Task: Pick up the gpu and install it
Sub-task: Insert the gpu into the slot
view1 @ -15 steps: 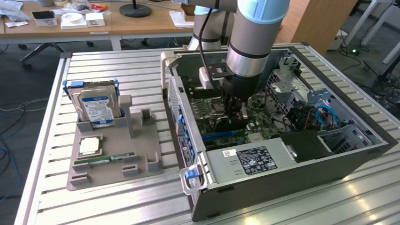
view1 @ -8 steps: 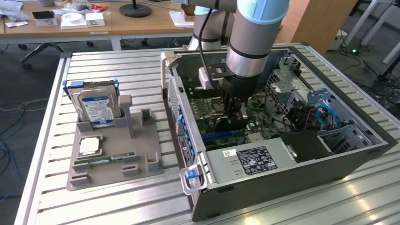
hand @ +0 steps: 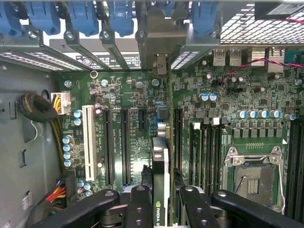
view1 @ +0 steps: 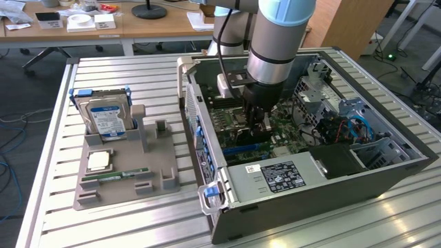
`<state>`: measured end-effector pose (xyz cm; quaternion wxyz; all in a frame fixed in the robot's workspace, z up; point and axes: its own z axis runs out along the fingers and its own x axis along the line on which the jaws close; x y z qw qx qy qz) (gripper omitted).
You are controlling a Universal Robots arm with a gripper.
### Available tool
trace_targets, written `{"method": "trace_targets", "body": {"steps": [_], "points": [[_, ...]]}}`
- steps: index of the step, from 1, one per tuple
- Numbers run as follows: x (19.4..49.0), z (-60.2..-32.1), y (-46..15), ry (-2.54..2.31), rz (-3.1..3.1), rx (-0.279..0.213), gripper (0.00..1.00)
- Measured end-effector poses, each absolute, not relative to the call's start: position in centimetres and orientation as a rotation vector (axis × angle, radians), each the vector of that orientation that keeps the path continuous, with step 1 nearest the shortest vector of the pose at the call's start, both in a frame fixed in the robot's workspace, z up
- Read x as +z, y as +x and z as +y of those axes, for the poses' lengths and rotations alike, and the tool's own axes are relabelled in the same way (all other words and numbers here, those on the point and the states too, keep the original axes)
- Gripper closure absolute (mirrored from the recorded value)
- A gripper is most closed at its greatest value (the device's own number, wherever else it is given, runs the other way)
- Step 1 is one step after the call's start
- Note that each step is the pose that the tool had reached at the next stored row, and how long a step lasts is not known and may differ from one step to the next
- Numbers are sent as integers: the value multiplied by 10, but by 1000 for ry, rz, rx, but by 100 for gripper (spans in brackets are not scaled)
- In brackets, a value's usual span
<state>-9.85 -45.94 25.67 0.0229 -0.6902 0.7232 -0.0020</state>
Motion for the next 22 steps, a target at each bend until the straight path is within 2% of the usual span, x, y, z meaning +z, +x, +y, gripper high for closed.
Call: {"method": "trace_targets", "body": {"steps": [22], "points": [[256,-459,-96,-2137,2240,-6,73]]}}
